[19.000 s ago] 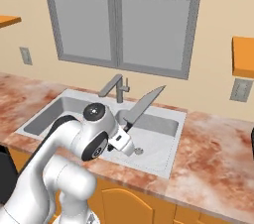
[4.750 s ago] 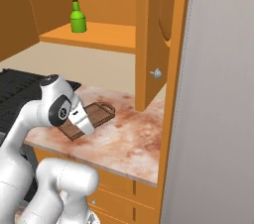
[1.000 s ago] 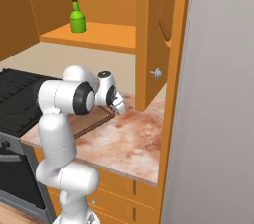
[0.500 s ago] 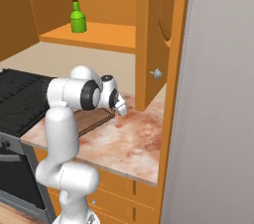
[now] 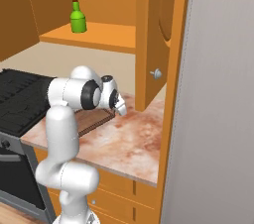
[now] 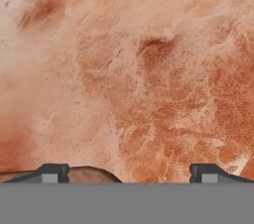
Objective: Move the cutting board and knife to the sink. Then move spray from the cabinet to the counter.
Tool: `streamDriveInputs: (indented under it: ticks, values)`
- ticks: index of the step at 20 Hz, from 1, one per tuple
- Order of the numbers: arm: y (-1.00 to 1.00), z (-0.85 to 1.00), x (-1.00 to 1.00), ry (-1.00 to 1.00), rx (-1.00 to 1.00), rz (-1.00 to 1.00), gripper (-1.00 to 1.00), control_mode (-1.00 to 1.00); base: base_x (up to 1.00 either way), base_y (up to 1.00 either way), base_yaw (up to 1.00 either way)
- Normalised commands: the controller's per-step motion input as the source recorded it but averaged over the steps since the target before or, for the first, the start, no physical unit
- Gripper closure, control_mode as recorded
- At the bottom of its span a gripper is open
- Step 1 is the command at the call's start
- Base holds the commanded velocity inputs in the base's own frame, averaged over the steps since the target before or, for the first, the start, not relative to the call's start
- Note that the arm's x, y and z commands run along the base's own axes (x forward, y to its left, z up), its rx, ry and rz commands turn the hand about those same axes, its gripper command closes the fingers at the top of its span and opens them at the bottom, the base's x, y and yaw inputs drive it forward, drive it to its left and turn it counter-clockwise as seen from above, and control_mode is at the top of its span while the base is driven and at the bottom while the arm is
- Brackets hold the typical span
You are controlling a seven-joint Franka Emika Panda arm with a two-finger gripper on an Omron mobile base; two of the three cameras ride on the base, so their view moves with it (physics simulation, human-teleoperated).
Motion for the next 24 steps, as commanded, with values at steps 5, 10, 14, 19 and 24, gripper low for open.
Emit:
streamDriveInputs:
  ticks: [5,10,14,19,24]
  values:
    - [-0.29,0.00,0.02,-0.16,0.00,0.00,-1.00,-1.00,0.00,0.00,0.00]
    - [-0.12,-0.07,0.31,-0.05,0.00,0.00,-1.00,-1.00,0.00,0.00,0.00]
    - [0.00,-0.11,0.21,0.00,0.00,-0.01,-1.00,-1.00,0.00,0.00,0.00]
    - [0.19,-0.43,0.09,0.12,0.00,0.00,-1.00,-1.00,0.00,0.00,0.00]
    - [0.49,-0.49,-0.16,0.18,0.00,0.00,-1.00,-1.00,0.00,0.00,0.00]
